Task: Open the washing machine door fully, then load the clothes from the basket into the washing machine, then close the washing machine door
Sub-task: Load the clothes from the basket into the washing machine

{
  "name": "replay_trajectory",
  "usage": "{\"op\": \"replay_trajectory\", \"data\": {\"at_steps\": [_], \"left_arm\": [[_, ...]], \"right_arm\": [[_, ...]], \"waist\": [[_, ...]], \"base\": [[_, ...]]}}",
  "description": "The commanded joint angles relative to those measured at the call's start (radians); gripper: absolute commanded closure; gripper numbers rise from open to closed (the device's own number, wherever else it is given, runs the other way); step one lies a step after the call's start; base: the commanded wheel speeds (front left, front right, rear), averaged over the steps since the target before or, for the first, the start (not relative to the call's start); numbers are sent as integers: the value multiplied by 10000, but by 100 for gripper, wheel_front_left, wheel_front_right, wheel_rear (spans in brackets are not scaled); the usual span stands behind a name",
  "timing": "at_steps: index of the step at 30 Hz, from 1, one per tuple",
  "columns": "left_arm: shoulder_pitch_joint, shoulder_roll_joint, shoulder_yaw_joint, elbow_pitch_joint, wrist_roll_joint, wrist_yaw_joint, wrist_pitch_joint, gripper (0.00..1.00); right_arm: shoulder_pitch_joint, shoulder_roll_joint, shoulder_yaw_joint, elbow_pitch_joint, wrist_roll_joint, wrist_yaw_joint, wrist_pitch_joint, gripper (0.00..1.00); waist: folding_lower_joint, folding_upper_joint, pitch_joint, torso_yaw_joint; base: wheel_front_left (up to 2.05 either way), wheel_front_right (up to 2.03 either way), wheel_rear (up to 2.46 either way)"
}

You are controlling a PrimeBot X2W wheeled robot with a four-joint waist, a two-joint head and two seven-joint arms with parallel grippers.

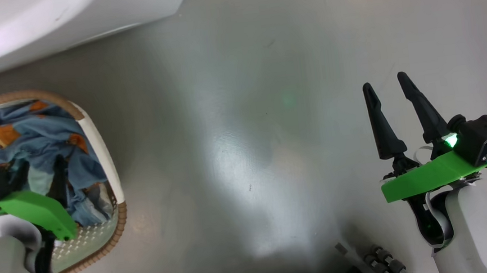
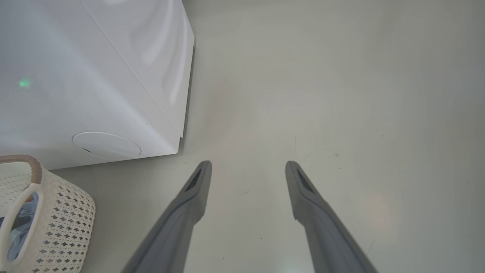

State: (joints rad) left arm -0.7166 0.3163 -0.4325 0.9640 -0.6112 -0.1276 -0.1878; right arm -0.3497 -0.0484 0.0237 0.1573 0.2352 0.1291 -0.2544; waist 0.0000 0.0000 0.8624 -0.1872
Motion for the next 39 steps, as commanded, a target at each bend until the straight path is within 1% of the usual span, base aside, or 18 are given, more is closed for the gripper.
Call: {"op": "replay_trajectory", "data": {"at_steps": [1,7,20,21,22,23,24,25,31,39], "left_arm": [[-9,477,112,111,-88,-30,31,0],[-610,756,-237,799,-100,-30,421,0],[-1671,944,-532,2106,-114,-30,1130,0],[-1713,935,-552,2192,-111,-30,1175,27],[-1748,907,-577,2262,-107,-30,1197,39],[-1771,843,-599,2310,-105,-23,1179,68],[-1771,843,-599,2310,-105,-23,1179,68],[-1774,774,-622,2351,-99,-8,1133,100],[-1519,515,-653,2544,-207,-12,621,100],[-748,139,-628,2564,-471,-24,-363,100]], "right_arm": [[242,-18,260,-181,88,16,-74,0],[189,-18,347,-228,277,16,-74,0],[88,-18,537,-362,566,16,-74,0],[87,-18,515,-365,563,16,-74,0],[91,-18,497,-361,557,16,-74,0],[106,-18,480,-353,557,16,-74,0],[106,-18,480,-353,557,16,-74,0],[128,-18,461,-329,548,16,-74,0],[96,-18,415,-281,467,16,-74,0],[170,-18,258,-168,260,16,-74,0]], "waist": [[0,0,139,-145],[0,0,426,-380],[0,0,1047,-764],[0,0,1052,-777],[0,0,1047,-781],[0,0,1017,-769],[0,0,1017,-769],[0,0,949,-744],[0,0,321,-543],[0,0,-874,-125]], "base": [[0,0,0],[0,0,0],[0,0,0],[0,0,0],[0,0,0],[0,0,0],[0,0,0],[0,0,0],[0,0,0],[0,0,0]]}}
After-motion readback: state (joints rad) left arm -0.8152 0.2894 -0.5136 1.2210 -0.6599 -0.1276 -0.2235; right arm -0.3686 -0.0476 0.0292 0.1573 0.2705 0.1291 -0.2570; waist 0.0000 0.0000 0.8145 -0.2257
